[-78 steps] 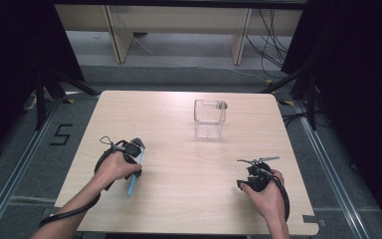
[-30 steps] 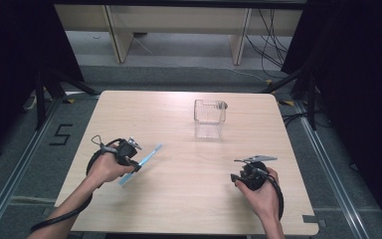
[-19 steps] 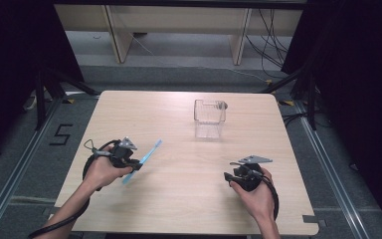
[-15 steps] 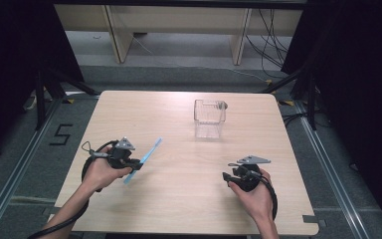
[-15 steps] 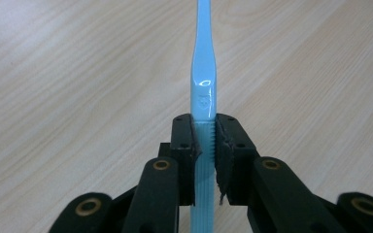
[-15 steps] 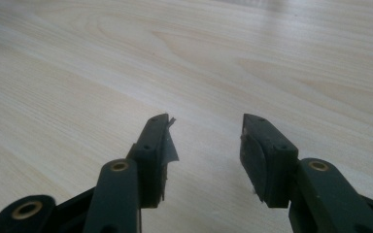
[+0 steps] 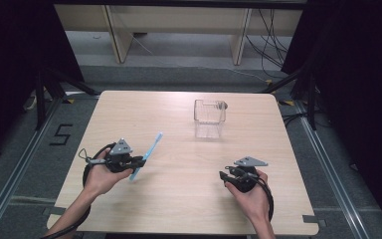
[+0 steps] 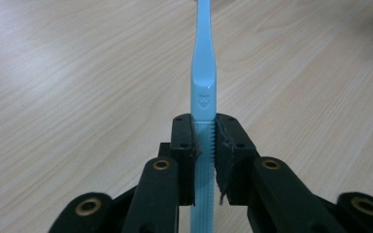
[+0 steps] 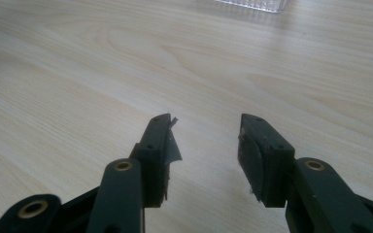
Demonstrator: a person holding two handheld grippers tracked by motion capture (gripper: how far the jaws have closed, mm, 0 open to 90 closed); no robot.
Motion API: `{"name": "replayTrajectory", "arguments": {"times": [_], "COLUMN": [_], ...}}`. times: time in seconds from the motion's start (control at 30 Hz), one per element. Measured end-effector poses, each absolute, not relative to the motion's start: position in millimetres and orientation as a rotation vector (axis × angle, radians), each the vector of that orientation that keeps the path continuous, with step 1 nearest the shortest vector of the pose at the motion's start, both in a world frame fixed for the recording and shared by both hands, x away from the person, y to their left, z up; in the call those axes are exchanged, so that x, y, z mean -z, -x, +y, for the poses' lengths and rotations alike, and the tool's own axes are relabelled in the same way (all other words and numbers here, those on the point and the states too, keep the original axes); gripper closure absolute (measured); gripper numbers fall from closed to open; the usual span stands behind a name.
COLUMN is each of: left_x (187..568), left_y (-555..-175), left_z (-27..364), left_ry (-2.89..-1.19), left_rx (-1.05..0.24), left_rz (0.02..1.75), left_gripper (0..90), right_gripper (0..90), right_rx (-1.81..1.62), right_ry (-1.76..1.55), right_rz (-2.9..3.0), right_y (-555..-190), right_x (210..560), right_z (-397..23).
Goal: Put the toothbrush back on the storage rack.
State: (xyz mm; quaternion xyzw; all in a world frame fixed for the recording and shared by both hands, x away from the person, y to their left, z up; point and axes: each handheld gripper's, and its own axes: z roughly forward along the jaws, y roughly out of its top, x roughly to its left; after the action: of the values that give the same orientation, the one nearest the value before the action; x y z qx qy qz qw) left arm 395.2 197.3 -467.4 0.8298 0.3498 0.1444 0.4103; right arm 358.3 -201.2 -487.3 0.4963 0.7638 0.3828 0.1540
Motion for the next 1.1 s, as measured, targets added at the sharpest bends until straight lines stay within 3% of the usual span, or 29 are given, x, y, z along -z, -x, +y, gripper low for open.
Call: {"name": "replayTrajectory", "arguments": {"times": [0.53,1.1], "left_x": [468.8,472.3], "left_y": [-386.3,-380.7], "left_z": [195.9,189.8], "left_ry": [-1.871,-1.771], "left_rx": [-0.415,-0.448], "left_rz": [0.833,0.762], "left_gripper": [78.2,78.2], "right_gripper": [58.7,60.3], "right_rx": [-1.184,-1.331], "right_ry": [-1.333,-1.283], "right_rz": [2.158,2.113], "right_y": [-357.4,-358.6], "right_x": [486.7,482.7], "right_z": [-191.6,-180.9]}}
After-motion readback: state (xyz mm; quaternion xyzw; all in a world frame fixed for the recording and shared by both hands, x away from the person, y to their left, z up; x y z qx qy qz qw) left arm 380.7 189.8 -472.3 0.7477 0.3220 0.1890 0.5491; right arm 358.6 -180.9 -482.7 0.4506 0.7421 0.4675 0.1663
